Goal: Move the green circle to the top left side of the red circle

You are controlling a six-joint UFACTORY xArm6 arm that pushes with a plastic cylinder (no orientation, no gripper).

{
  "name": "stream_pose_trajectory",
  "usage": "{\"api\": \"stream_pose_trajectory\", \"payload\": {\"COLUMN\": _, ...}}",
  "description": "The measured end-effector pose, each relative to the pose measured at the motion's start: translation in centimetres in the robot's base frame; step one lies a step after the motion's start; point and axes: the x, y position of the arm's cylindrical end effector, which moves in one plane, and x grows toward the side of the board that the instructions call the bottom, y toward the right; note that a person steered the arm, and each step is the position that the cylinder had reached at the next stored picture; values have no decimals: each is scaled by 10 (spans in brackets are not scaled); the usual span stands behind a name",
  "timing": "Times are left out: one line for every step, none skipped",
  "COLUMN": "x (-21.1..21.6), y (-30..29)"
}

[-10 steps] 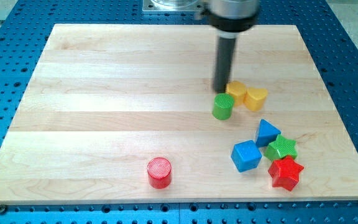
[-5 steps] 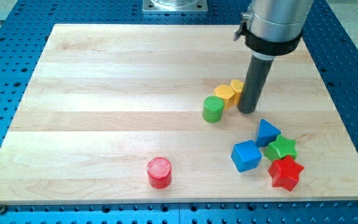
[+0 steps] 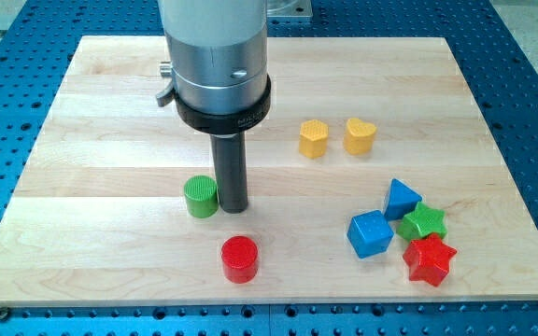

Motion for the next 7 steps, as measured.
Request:
{"api": "stream_pose_trajectory", "payload": {"x": -21, "y": -27}}
{"api": "stream_pose_trajectory", "payload": {"x": -19, "y": -71}}
{"api": "stream_pose_trajectory", "payload": {"x": -17, "y": -87}}
{"api": "stream_pose_trajectory", "payload": {"x": -14, "y": -112}}
{"api": "stream_pose_trajectory", "payload": {"x": 15, "y": -100}}
{"api": "stream_pose_trajectory", "payload": {"x": 25, "y": -60}}
{"api": "stream_pose_trajectory", "payload": {"x": 25, "y": -16}}
